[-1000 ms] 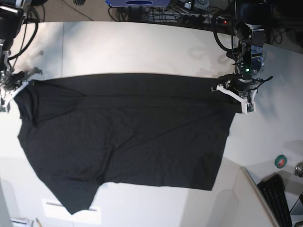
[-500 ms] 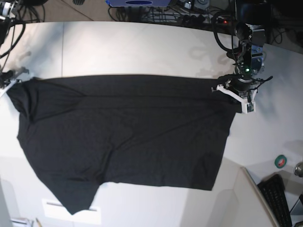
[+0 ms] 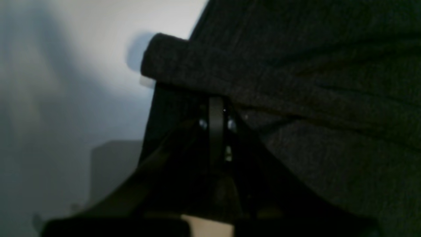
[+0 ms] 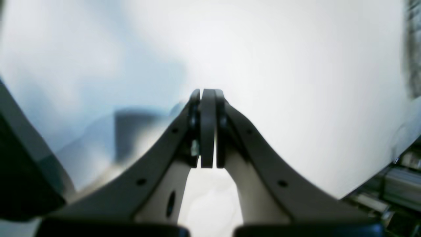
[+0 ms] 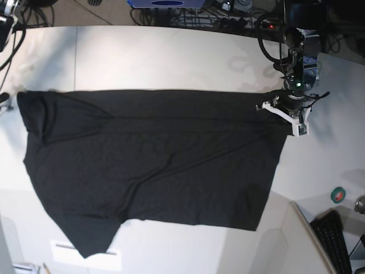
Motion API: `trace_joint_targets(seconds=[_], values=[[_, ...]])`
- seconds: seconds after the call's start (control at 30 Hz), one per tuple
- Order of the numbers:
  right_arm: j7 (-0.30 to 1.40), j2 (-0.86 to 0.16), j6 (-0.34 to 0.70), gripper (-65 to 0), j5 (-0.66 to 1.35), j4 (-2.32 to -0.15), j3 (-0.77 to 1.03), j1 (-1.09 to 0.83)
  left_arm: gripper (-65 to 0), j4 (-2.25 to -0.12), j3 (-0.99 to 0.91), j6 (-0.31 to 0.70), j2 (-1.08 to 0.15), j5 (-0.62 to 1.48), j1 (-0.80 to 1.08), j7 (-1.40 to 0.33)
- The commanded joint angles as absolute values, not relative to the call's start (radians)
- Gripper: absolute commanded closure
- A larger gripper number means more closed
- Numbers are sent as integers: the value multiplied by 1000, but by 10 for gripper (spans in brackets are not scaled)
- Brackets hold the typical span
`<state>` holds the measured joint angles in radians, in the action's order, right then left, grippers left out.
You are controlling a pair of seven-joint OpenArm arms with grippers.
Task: Layout the t-shirt on the table in an organized manner, then fold the t-shirt properly
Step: 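Grasp the shirt edge corners with both grippers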
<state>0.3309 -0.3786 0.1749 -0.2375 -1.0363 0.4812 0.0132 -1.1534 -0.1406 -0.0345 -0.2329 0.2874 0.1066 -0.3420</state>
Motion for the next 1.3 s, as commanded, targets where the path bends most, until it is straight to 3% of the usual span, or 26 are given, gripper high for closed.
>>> trace_joint_targets(seconds=[0.0, 0.07, 0.17, 0.3, 0.63, 0.8, 1.07, 1.1, 1.13, 1.23, 1.27], values=[[344, -371, 170, 0, -240, -1098, 509, 4, 0, -1167, -142, -53, -239, 277, 125, -414], [420, -328, 202, 0, -237, -1222, 549, -21, 0, -1191, -142, -53, -239, 280, 133, -415], [499, -234, 352, 0, -236, -1380, 582, -41, 0, -1216, -142, -53, -239, 280, 143, -415], [558, -131, 499, 0, -239, -1446, 621, -33, 0, -1231, -142, -53, -239, 282, 147, -415], [509, -180, 501, 0, -239, -1162, 628, 24, 0, -1322, -249, -53, -236, 282, 208, -417], [507, -160, 504, 0, -236, -1340, 670, -30, 0, -1477, -332, -50, -229, 283, 255, -509], [636, 41, 544, 0, -156, -1656, 829, -107, 0, -1676, -542, -45, -113, 343, 323, -615], [662, 51, 570, 0, -97, -1658, 866, -113, -91, -1682, -570, -42, -102, 395, 329, -633], [694, 56, 590, -62, -22, -1650, 906, -114, -201, -1682, -601, -31, -99, 464, 341, -651], [768, 53, 615, -381, 168, -1596, 997, -119, -494, -1653, -671, 8, -99, 702, 378, -676], [780, 53, 619, -438, 213, -1584, 1018, -124, -573, -1630, -680, 24, -102, 771, 387, -677]])
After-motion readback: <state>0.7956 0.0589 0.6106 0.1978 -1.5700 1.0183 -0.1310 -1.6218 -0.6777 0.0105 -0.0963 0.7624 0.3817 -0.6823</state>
